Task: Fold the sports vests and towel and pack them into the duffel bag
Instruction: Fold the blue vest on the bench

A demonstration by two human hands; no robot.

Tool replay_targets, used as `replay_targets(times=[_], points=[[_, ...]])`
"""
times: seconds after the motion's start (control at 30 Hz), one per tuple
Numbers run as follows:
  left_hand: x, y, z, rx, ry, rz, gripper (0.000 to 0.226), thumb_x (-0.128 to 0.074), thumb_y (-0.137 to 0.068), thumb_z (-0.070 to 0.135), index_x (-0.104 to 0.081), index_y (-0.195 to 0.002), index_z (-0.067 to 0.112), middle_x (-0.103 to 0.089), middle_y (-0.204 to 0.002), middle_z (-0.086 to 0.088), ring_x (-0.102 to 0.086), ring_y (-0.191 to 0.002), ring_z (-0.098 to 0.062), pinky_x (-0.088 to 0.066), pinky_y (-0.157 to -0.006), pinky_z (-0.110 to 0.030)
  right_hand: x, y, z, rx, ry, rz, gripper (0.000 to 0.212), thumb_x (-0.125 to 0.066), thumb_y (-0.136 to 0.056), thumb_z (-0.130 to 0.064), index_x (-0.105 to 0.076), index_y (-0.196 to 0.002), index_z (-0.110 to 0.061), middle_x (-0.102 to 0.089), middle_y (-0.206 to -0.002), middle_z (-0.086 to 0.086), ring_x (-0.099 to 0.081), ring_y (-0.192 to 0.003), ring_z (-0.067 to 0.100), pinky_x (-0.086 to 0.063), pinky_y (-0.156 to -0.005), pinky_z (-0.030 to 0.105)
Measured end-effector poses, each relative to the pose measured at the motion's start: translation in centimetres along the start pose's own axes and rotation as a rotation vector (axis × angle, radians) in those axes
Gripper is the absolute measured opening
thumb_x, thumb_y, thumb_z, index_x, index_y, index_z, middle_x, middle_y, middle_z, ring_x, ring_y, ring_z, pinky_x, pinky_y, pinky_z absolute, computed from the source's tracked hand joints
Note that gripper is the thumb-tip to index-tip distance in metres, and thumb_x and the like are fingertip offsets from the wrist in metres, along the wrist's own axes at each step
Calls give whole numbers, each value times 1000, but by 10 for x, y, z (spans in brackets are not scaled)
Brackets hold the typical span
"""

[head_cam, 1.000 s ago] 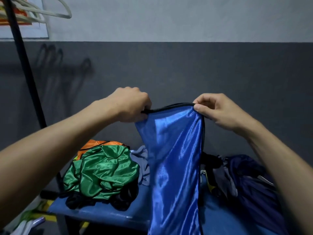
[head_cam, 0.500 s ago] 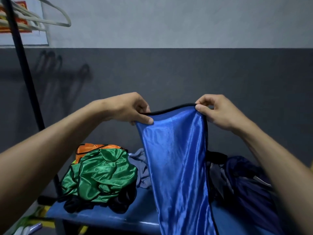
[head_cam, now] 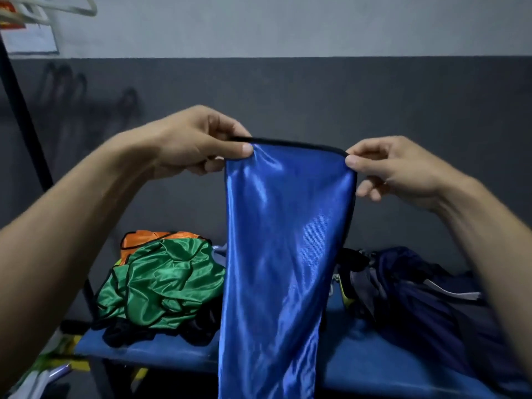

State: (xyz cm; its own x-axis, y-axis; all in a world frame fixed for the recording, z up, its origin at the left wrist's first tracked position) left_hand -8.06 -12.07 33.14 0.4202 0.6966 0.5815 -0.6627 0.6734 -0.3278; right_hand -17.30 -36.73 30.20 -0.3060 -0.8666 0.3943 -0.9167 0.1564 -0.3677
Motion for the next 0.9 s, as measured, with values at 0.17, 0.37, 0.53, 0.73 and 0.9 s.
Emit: replay_targets(times=[0.17, 0.37, 0.53, 0.73, 0.9], points=[[5, -8, 4, -176, -178, 351, 2, -68, -97, 10, -69, -96, 11, -66, -62, 5, -62, -42, -15, -41, -36, -24, -5, -9, 18, -74, -164, 20, 6, -61, -100, -9, -60, -93, -9, -47, -88, 13, -77, -73, 25, -60, -57, 24], [-11, -57, -58, -226, -204, 552, 11, -61, -94, 6, -69, -97, 13, -71, -87, 2, -76, -72, -15, -64, -69, -35, -8, -60, 73, -150, -141, 115, 12, -60, -100, -4, -57, -89, -8, -59, -76, 7, -77, -81, 32, -64, -73, 41], [-33, -125, -108, -198, -439, 524, 15, -61, -90, 7, -71, -99, 15, -67, -89, 6, -59, -80, -11, -38, -66, -6, -4, -137, 128, -141, 91, 253, 18, -59, -100, -5, -59, -84, -14, -64, -76, 3, -75, -82, 26, -63, -82, 47], [-77, -179, -210, 3, -463, 320, 13, -66, -89, 9, -72, -101, 12, -70, -95, 1, -66, -94, -21, -35, -74, -18, -27, -179, 221, -176, 393, 227, 29, -72, -78, -2, -63, -75, -29, -70, -81, -3, -68, -83, 20, -58, -81, 36], [-106, -185, -268, 90, -383, 236, 9, -67, -92, 11, -72, -98, 14, -68, -92, 6, -66, -95, -21, -41, -79, -22, -36, -180, 266, -203, 398, 269, 20, -73, -86, -6, -68, -83, -26, -71, -86, -2, -67, -88, 15, -43, -77, 21]])
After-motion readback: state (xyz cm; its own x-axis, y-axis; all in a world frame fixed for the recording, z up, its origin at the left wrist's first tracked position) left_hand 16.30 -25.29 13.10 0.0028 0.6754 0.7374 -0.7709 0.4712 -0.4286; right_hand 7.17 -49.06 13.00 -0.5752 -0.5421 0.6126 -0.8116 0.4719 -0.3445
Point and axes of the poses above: each hand's wrist, its own y-axis away from the middle knuckle, its own x-axis out of the back of the hand, z = x × y, the point moved 10 cm from there along -y, towards the middle knuckle
